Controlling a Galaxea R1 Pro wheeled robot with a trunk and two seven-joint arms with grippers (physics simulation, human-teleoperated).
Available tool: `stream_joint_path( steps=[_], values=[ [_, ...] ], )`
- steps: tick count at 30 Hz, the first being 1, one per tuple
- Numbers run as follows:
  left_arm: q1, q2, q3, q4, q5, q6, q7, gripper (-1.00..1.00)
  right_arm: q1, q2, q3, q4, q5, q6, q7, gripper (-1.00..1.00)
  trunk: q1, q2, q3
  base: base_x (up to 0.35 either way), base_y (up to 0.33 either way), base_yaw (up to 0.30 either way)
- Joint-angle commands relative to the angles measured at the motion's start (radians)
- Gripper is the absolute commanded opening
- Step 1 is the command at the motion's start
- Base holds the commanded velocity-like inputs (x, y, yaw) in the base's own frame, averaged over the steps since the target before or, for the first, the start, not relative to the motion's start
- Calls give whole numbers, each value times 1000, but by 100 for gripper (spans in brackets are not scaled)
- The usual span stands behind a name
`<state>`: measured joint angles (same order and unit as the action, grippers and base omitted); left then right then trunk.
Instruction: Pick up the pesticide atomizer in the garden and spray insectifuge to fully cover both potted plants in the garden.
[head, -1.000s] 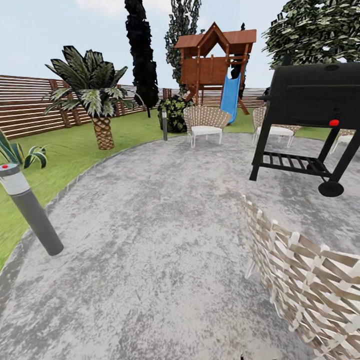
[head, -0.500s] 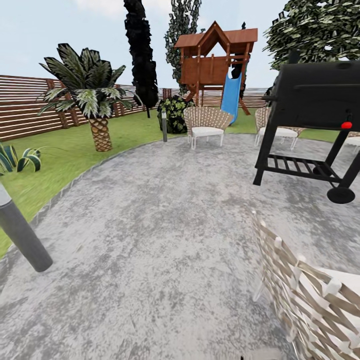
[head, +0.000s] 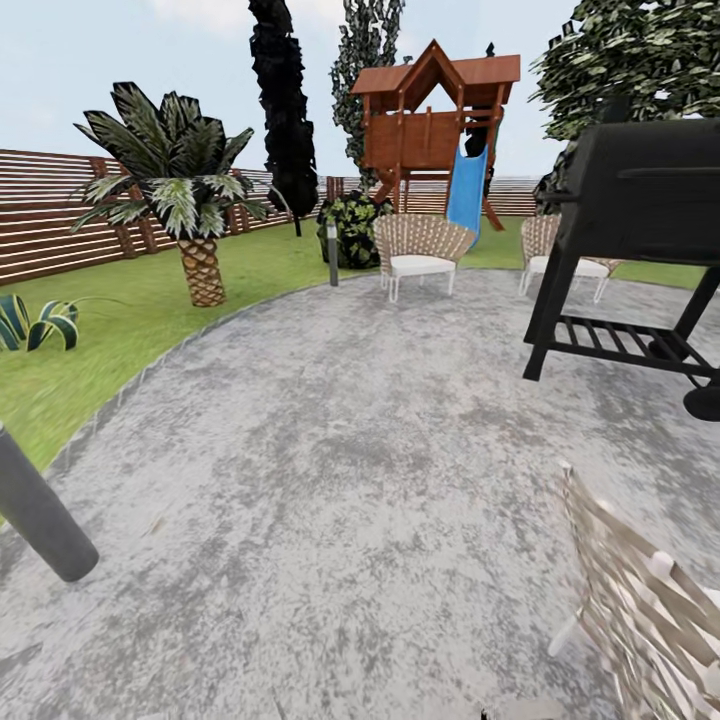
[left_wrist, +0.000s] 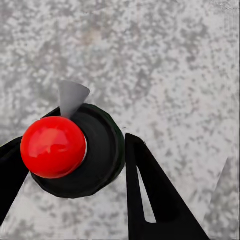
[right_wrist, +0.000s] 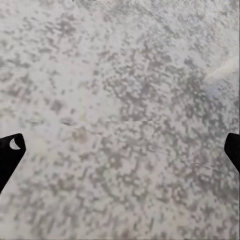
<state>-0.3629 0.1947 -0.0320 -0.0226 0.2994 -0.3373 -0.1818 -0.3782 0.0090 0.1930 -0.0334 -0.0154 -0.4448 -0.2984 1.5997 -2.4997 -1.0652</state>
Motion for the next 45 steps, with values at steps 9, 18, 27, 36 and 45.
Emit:
stream_joint_path(
  steps=[9, 18, 27, 36, 45],
  values=[
    [0, 2, -3, 1, 10, -2, -7, -100, -1, 0, 8, 1, -2, -2, -7, 100, 0, 0, -1, 327, 91, 0],
    [-1, 3, -3, 1, 10, -2, -7, -100, -1, 0, 8, 1, -3, -2, -7, 100, 0, 0, -1, 337, 56, 0],
    [0, 5, -3, 1, 11, -2, -6, -100, -1, 0, 8, 1, -3, -2, -7, 100, 0, 0, -1, 338, 1, 0],
    [2, 21, -1, 1, 13, -4, -5, -100, -1, 0, 8, 1, -2, -2, -6, 100, 0, 0, -1, 339, 0, 0],
    [2, 8, -6, 1, -14, -138, 90, -100, -1, -1, 8, 0, -4, -25, -4, 100, 0, 0, -1, 339, 0, 0]
  ],
)
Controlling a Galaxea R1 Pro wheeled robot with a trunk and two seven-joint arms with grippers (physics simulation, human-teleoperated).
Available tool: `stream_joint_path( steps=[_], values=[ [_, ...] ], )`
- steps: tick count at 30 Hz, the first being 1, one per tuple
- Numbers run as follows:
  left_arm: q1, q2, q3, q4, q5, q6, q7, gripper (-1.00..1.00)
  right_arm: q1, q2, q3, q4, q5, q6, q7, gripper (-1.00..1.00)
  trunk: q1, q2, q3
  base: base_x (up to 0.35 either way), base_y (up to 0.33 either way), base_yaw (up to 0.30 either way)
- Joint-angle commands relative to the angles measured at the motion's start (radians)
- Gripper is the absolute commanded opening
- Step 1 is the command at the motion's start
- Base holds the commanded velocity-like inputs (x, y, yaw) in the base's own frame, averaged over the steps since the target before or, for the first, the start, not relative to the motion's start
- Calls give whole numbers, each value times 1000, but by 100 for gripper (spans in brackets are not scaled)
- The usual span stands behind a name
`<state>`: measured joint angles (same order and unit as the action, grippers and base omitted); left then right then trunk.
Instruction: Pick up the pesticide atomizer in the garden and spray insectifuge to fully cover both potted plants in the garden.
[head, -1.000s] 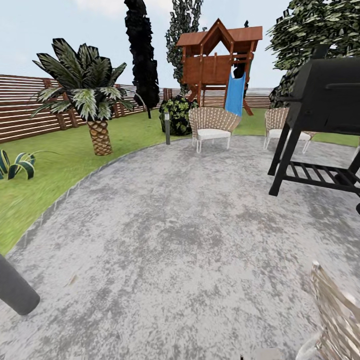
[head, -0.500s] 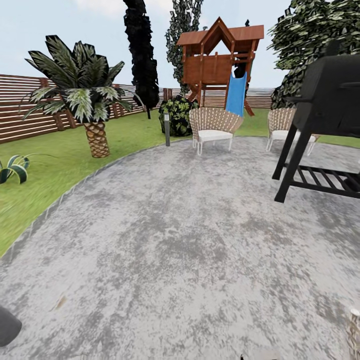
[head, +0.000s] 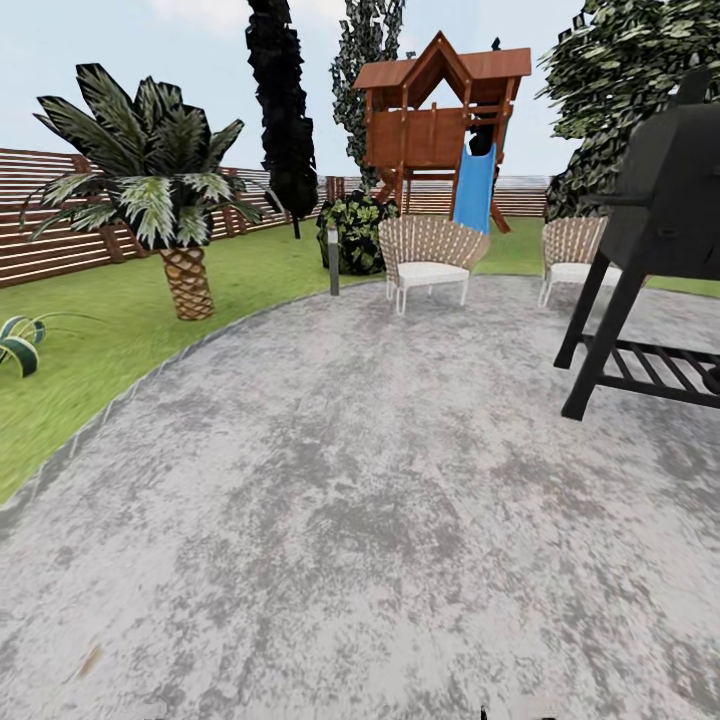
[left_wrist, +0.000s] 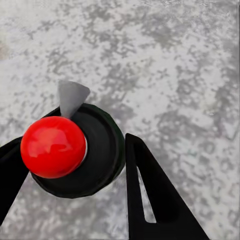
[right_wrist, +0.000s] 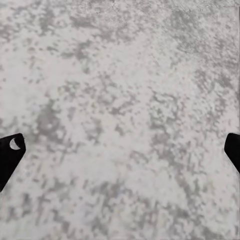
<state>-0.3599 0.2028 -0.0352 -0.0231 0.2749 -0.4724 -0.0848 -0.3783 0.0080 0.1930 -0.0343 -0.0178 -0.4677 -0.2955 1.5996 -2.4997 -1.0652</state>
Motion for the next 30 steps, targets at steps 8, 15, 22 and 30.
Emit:
stream_joint_path(
  steps=[8, 15, 22, 30],
  values=[
    [-1, -62, -87, -8, -48, -10, 4, -100, -1, 1, 8, 2, -1, -52, -7, 100, 0, 0, -1, 339, 0, 0],
    [-1, -57, -98, 3, -45, -9, 32, -100, -1, 3, 7, 0, -1, -52, -7, 100, 0, 0, -1, 339, 17, 0],
    [-1, -57, -98, 5, -43, -9, 43, -100, -1, 3, 8, 1, -1, -52, -7, 100, 0, 0, -1, 339, 125, 0],
    [4, -59, -98, 5, -43, -9, 43, -100, -1, 3, 8, 2, -1, -52, -7, 100, 0, 0, -1, 339, 104, -23]
  ],
)
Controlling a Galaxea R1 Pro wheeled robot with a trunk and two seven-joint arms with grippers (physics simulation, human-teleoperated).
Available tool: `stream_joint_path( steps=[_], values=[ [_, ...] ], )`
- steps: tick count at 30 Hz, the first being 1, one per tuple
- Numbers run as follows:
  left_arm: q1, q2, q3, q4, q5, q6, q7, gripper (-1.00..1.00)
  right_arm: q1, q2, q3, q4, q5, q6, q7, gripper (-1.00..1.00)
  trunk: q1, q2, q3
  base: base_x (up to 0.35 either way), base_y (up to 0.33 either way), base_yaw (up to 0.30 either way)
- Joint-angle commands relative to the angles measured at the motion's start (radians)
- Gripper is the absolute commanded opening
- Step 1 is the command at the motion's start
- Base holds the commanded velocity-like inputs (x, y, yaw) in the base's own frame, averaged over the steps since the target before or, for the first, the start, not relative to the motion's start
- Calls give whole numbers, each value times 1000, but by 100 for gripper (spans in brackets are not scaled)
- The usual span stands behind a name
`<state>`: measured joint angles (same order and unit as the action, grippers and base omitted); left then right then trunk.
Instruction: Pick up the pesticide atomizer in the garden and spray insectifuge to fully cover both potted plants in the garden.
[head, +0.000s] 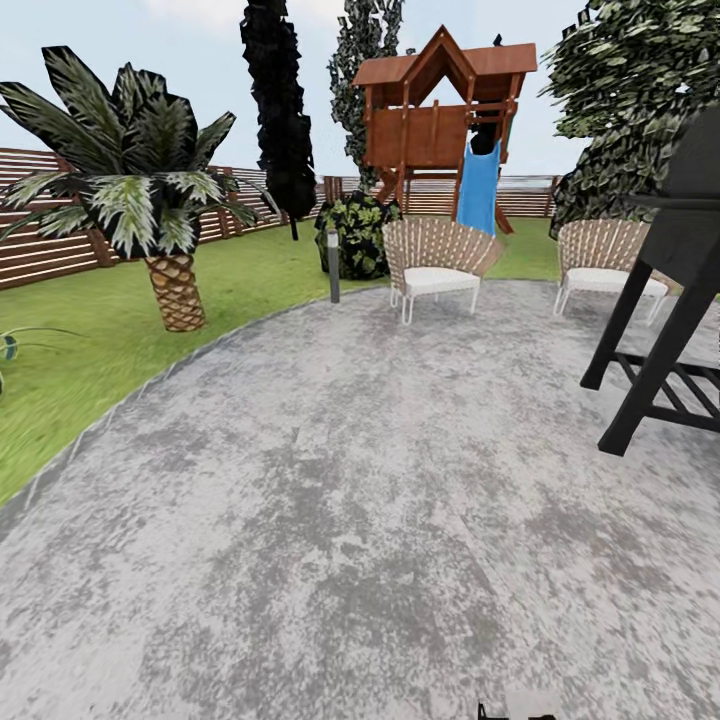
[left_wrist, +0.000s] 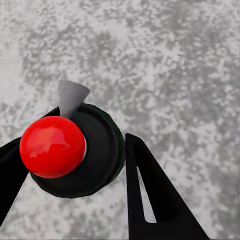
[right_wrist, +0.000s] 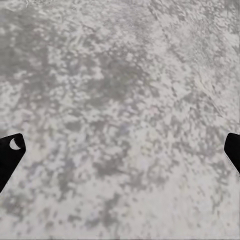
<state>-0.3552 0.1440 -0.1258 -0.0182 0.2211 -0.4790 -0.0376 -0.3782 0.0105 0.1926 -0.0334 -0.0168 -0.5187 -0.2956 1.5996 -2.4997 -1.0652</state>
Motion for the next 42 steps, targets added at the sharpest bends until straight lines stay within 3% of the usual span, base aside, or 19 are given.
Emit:
stream_joint_path(
  steps=[1, 11, 17, 19, 36, 42],
  values=[
    [6, 0, -8, 0, 10, -3, -4, -100, -1, 0, 8, 1, -2, -1, -7, 100, 0, 0, -1, 339, 48, -191],
    [15, 2, -4, -2, 12, -3, -2, -100, -1, 0, 7, 1, -2, -1, -8, 100, 0, 0, -1, 339, 8, -254],
    [15, 9, -2, -2, 98, -2, 59, -100, -1, -1, 7, 1, -3, -1, -8, 100, 0, 0, -1, 339, 0, -266],
    [15, 8, -3, -2, 106, -3, 78, -100, -1, -1, 7, 1, -3, -1, -8, 100, 0, 0, -1, 339, 0, -266],
    [15, 2, -6, -2, 115, -4, 76, -100, -1, -3, 6, 0, -3, -1, -8, 100, 0, 0, -1, 56, 0, -266],
    [15, -2, -8, -2, 104, -4, 74, -100, -1, -3, 6, 0, -3, -1, -8, 100, 0, 0, -1, 0, 0, -266]
  ],
)
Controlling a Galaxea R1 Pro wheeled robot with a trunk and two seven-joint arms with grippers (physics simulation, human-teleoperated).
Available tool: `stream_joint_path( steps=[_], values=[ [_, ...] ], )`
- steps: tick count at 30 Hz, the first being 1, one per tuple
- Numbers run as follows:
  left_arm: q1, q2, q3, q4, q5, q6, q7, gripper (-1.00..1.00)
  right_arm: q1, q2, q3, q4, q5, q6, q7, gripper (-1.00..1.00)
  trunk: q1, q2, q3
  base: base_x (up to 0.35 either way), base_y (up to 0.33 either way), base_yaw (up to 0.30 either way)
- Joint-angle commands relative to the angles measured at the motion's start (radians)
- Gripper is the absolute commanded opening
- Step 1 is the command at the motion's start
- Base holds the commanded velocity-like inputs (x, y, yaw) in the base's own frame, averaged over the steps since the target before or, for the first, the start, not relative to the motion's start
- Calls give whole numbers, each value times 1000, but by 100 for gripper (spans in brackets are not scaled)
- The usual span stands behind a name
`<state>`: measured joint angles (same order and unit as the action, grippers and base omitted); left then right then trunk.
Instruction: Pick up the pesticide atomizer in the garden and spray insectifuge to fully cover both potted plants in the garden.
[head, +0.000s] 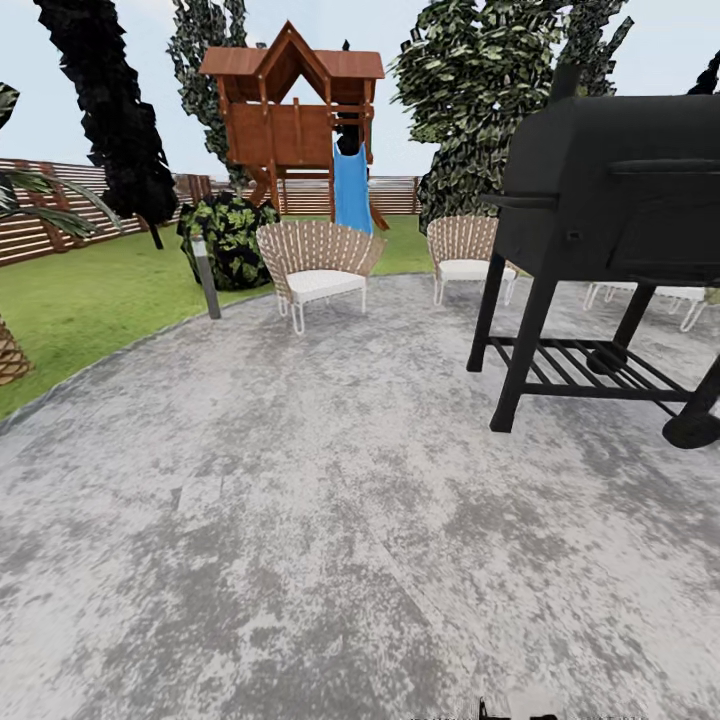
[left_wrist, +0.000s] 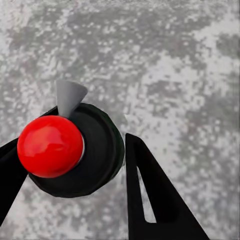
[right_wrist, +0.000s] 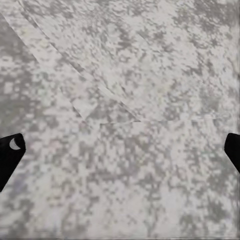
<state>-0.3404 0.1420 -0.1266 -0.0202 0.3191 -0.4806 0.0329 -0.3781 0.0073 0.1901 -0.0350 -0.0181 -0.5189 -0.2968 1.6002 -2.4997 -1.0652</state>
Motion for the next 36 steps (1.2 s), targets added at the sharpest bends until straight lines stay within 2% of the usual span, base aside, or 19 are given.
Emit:
stream_joint_path(
  steps=[1, 6, 26, 36],
  values=[
    [0, -3, -9, 0, 3, -3, 4, -100, -1, 0, 9, 1, -2, -1, -7, 100, 0, 0, -1, 0, 0, -266],
    [0, 1, -9, 0, 9, -3, 4, -100, -1, 0, 8, 1, -2, -1, -7, 100, 0, 0, -1, 105, 10, -266],
    [0, 5, -8, 0, 14, -4, 4, -100, -1, -1, 8, 1, -2, -1, -7, 100, 0, 0, -1, 330, -12, -266],
    [0, 6, -8, 0, 14, -4, 4, -100, -1, -1, 8, 1, -2, -1, -7, 100, 0, 0, -1, 323, 150, -266]
  ],
)
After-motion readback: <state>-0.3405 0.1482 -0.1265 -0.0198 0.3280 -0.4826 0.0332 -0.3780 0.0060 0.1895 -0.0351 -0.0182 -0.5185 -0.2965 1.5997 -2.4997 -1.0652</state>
